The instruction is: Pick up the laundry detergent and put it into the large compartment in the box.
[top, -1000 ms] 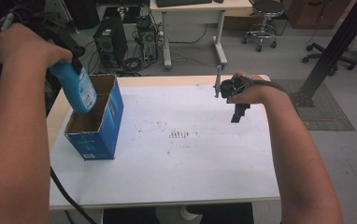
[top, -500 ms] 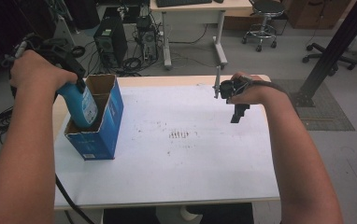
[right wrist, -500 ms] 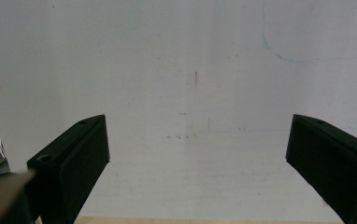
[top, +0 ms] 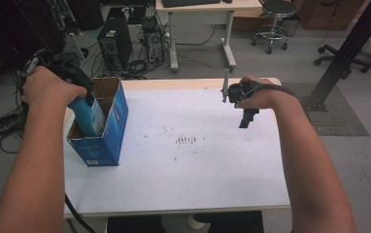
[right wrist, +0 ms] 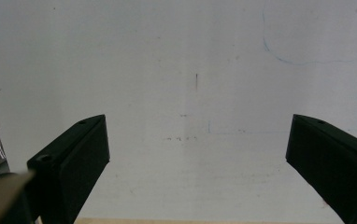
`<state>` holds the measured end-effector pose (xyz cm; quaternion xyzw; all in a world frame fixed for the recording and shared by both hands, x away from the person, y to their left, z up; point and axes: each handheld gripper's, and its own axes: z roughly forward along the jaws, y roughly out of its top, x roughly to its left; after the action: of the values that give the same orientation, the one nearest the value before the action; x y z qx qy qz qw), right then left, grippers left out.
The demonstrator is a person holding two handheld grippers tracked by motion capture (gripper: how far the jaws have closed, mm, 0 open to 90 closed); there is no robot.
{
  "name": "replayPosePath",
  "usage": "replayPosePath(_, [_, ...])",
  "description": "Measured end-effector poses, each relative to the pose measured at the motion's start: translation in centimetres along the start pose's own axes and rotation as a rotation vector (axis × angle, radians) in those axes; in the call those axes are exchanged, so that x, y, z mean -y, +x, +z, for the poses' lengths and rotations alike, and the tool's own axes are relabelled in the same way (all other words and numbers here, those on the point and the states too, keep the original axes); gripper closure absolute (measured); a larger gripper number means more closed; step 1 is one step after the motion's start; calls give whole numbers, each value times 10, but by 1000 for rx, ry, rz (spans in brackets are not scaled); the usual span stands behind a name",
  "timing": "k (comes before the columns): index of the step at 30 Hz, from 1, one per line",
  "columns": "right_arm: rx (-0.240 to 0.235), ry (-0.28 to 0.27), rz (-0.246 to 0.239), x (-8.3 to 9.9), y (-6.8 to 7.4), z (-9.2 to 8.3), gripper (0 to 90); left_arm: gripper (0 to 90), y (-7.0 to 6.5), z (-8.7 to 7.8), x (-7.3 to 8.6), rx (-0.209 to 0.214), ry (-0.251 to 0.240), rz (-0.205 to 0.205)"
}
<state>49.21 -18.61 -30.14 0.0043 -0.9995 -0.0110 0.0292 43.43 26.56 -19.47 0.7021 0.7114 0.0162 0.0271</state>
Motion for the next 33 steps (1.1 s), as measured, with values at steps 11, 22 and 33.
replayPosePath(11, [0, -1, -5, -1, 1, 2, 60, 378, -2, 31, 2, 3, 28, -3])
replayPosePath(22, [-3, -1, -4, -2, 0, 4, 60, 378, -3, 57, 1, 14, 44, 0])
replayPosePath(33, [-8, -3, 0, 0, -1, 3, 60, 378, -6, 78, 0, -4, 67, 3])
